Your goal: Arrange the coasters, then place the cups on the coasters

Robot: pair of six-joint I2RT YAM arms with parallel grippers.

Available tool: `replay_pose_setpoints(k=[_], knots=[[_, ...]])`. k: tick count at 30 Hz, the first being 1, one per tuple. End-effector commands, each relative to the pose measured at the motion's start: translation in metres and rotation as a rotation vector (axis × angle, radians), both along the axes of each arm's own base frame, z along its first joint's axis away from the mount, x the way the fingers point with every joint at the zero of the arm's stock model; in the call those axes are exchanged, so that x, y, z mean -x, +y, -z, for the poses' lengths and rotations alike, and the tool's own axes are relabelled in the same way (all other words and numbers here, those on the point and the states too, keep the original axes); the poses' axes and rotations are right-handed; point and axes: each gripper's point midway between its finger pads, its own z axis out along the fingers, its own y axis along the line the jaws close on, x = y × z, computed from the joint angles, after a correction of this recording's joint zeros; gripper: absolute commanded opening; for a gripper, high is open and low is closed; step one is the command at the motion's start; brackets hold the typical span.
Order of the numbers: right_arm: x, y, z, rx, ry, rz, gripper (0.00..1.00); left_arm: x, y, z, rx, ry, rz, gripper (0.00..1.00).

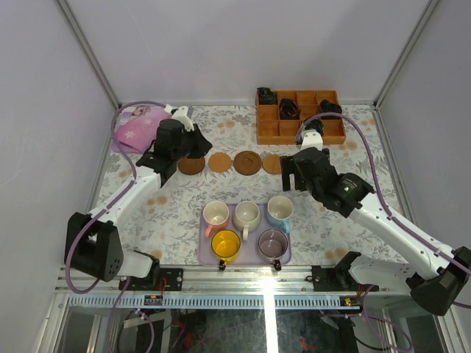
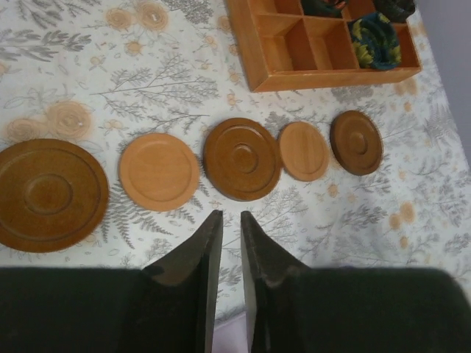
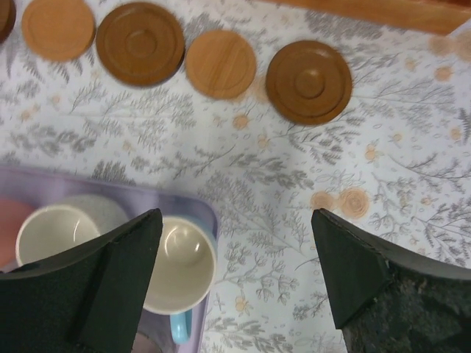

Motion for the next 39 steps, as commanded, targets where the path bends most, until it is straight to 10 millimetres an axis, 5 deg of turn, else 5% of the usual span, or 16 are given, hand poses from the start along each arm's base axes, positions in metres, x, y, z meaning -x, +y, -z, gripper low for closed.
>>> replay_pose_setpoints(k=[1, 6, 11, 22, 39], knots=[[0.034, 0.011, 0.014, -0.036, 0.138, -0.144, 0.88, -0.014, 0.0, -0.017, 0.14, -0.008, 0.009, 0.01], [0.081, 0.02, 0.054, -0.101, 0.337, -0.258, 0.76, -0.007, -0.006, -0.02, 0.28, 0.008, 0.118, 0.08], [0.099, 0.027, 0.077, -0.136, 0.428, -0.31, 0.68, -0.007, 0.0, -0.008, 0.238, 0.036, 0.093, 0.11], [0.112, 0.028, 0.113, -0.147, 0.512, -0.306, 0.6, 0.003, 0.018, -0.006, 0.133, -0.001, 0.046, 0.16], [0.098, 0.041, 0.132, -0.177, 0.5, -0.273, 0.51, 0.003, 0.018, 0.012, 0.112, 0.036, 0.053, 0.16]])
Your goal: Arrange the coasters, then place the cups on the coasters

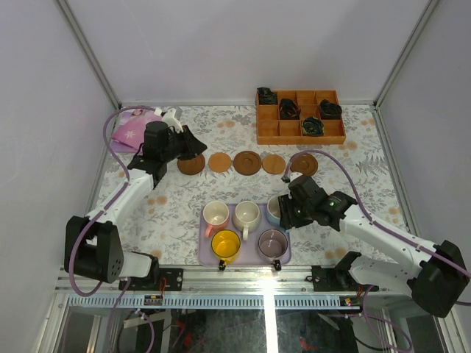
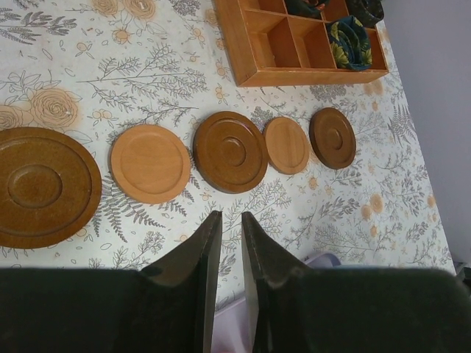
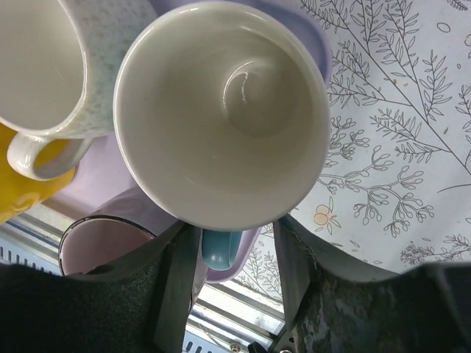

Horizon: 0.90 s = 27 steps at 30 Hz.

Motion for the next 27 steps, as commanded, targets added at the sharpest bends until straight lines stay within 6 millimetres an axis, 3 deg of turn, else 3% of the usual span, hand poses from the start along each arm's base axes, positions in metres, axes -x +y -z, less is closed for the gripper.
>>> replay_pose_setpoints(k=[1, 7, 14, 17, 20, 27], knots=[[-0.009, 0.011, -0.003, -0.032, -0.029, 0.004, 0.51, -0.001, 0.001, 0.007, -0.022, -0.005, 0.005, 0.16], [-0.017, 0.01, 0.003, -0.002, -0.038, 0.014, 0.46, -0.002, 0.001, 0.013, -0.021, 0.011, 0.003, 0.16], [-0.025, 0.001, 0.005, 0.075, -0.051, 0.041, 0.02, -0.002, 0.001, 0.016, -0.019, 0.022, -0.002, 0.16], [-0.035, -0.005, 0.002, 0.127, -0.081, 0.049, 0.0, -0.003, 0.0, 0.018, -0.014, 0.024, -0.002, 0.16], [-0.054, -0.005, -0.017, 0.139, -0.175, 0.07, 0.0, -0.005, 0.0, 0.017, -0.008, 0.02, -0.006, 0.16], [-0.103, -0.001, -0.082, 0.113, -0.44, 0.141, 0.0, -0.012, -0.002, 0.01, -0.002, 0.004, -0.006, 0.16]])
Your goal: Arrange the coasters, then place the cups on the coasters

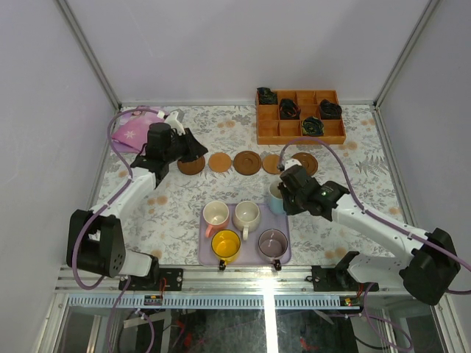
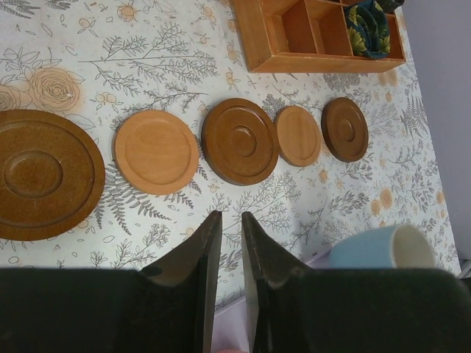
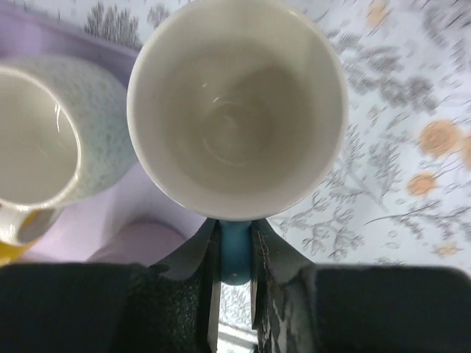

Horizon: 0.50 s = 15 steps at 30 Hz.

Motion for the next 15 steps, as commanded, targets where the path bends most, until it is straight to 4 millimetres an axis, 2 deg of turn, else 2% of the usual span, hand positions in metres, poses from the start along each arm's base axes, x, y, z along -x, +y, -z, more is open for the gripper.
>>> replay_pose_setpoints(k=[1, 8, 15], knots=[[-0.066, 0.001, -0.077, -0.018, -0.348, 0.102, 0.0, -0.012, -0.002, -0.01, 0.007, -0.046, -0.006, 0.16], [-0.096, -0.01, -0.1, 0.016, -0.516, 0.171, 0.0, -0.02, -0.002, -0.013, 0.007, -0.054, -0.007, 0.16], [-0.144, -0.019, -0.093, -0.073, -0.578, 0.197, 0.0, -0.029, -0.006, -0.009, 0.012, -0.055, 0.0, 0.16]])
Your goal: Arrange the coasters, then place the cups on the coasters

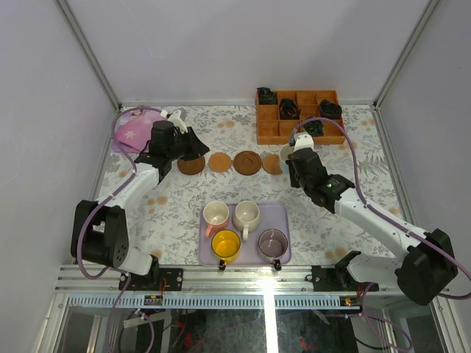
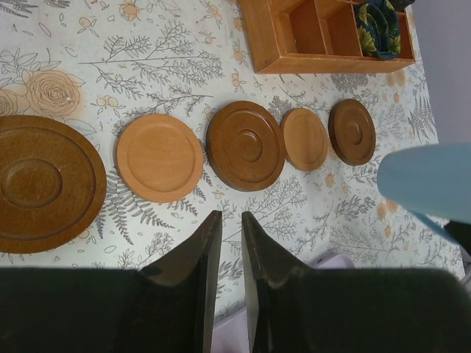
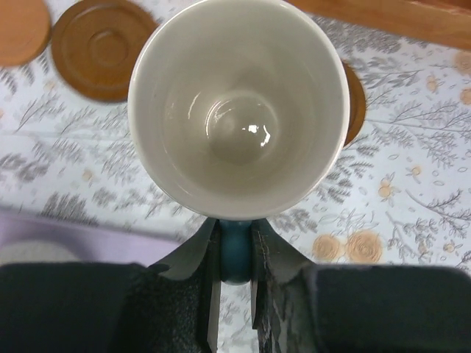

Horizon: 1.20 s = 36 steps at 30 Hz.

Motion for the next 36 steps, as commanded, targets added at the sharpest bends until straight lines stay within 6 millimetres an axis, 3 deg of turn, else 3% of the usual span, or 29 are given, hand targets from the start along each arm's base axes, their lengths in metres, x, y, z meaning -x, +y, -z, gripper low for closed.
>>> replay_pose_setpoints(k=[1, 10, 16, 25, 36], knots=[[-0.057, -0.002, -0.036, -0.114, -0.195, 0.051, 0.0, -0.019, -0.004, -0.021, 0.018, -0.083, 0.0, 0.16], [-0.094, -0.001, -0.034, -0.113, -0.209, 0.067, 0.0, -0.029, -0.007, -0.018, 0.024, -0.081, 0.002, 0.16], [-0.108, -0.028, -0.03, -0.113, -0.208, 0.129, 0.0, -0.031, -0.008, -0.015, 0.027, -0.075, 0.001, 0.16], [-0.115, -0.059, -0.013, -0.132, -0.167, 0.175, 0.0, -0.033, -0.009, -0.011, 0.031, -0.063, 0.003, 0.16], [-0.118, -0.066, 0.015, -0.15, -0.081, 0.182, 0.0, -0.035, -0.011, -0.007, 0.04, -0.051, 0.005, 0.16]])
